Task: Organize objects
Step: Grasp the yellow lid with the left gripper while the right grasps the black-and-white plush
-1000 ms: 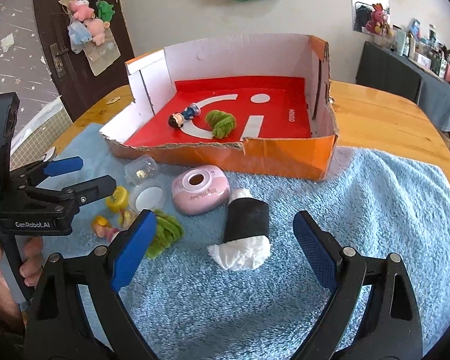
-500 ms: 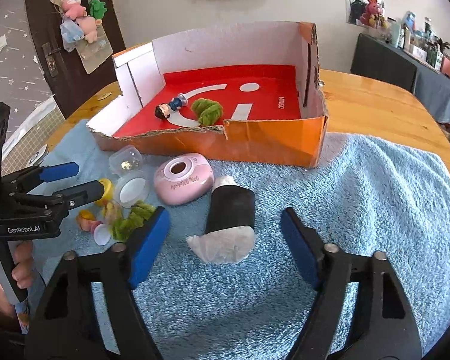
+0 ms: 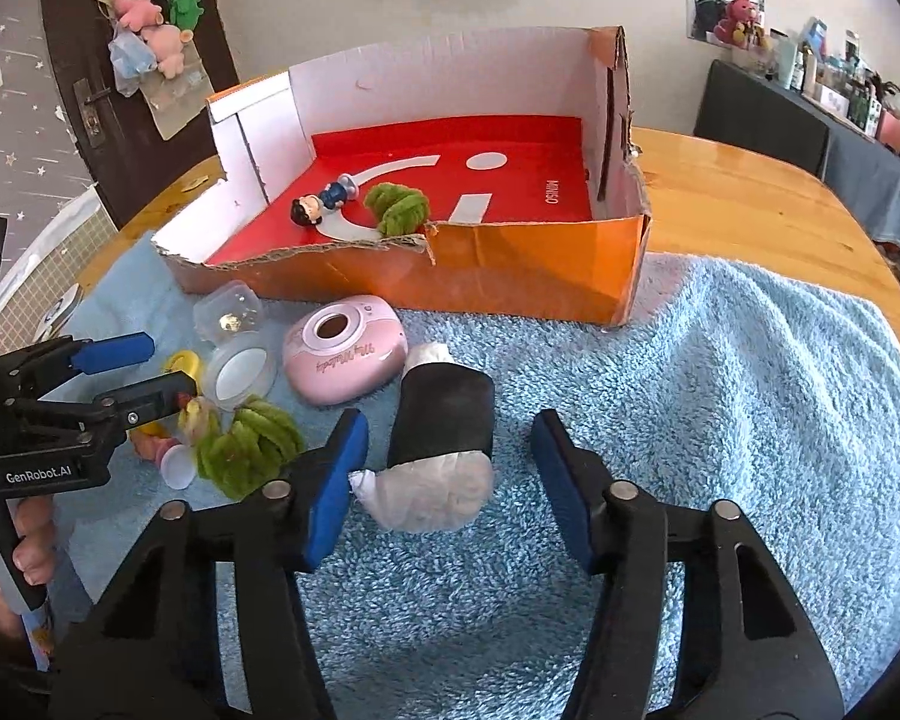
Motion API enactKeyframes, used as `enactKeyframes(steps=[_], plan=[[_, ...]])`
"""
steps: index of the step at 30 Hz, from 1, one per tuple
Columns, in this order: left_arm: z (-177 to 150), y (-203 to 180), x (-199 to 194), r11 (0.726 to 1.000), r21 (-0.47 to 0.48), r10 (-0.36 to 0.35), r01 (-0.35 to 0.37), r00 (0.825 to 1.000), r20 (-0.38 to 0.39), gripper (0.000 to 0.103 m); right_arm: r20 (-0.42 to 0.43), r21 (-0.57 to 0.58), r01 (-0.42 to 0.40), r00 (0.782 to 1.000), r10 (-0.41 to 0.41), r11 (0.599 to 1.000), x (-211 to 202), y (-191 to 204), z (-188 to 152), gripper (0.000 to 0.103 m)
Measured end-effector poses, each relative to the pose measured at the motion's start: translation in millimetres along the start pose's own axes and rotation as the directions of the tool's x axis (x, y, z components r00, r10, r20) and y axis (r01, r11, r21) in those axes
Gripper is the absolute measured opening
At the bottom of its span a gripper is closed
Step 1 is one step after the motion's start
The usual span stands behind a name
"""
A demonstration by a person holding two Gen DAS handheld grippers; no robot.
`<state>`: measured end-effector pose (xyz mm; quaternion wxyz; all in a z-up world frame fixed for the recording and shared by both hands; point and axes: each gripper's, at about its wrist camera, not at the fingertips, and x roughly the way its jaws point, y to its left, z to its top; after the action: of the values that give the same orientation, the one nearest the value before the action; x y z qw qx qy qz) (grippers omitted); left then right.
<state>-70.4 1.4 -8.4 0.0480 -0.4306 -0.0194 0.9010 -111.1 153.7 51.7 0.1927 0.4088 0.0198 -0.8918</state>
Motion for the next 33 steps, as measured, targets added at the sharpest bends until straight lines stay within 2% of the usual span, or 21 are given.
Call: enactKeyframes(steps=[3, 11, 19, 21, 22, 23, 26, 33], plan=[[0, -1, 0, 1.000, 0.004, 0.001, -0.001, 1.000, 0.005, 0.065, 0.001, -0.003, 0.007, 1.000, -0.007, 1.000, 1, -1, 0, 0.047], [-1, -11, 0, 0.999, 0.040, 0.000, -0.001, 1.000, 0.015, 0.047, -0.004, -0.024, 0.021, 1.000, -0.021, 1.000, 2, 2, -1, 0.047], [-3, -14, 1, 0.999, 0.049, 0.006, -0.008, 0.999, 0.033, 0.042, -0.014, -0.065, 0.049, 0.999, -0.050, 0.997, 4, 8, -2, 0.049], [-4, -14, 1, 0.999, 0.048, 0.008, -0.010, 0.999, 0.038, 0.039, -0.009, -0.060, 0.057, 0.998, -0.057, 0.997, 4, 8, -2, 0.046], [-4, -14, 1, 0.999, 0.047, 0.008, -0.010, 0.999, 0.040, 0.039, -0.004, -0.059, 0.056, 0.998, -0.056, 0.997, 4, 8, -3, 0.036], [-4, -14, 1, 0.999, 0.046, 0.008, -0.010, 0.999, 0.041, 0.037, -0.001, -0.057, 0.057, 0.998, -0.057, 0.997, 3, 8, -3, 0.033], [-4, -13, 1, 0.999, 0.040, 0.009, -0.011, 0.999, 0.045, 0.032, 0.003, -0.060, 0.061, 0.998, -0.061, 0.996, 4, 9, -3, 0.033], [-5, -11, -1, 1.000, 0.027, 0.005, -0.007, 0.999, 0.053, 0.032, 0.014, -0.051, 0.043, 0.999, -0.043, 0.998, 1, 8, -4, 0.032]])
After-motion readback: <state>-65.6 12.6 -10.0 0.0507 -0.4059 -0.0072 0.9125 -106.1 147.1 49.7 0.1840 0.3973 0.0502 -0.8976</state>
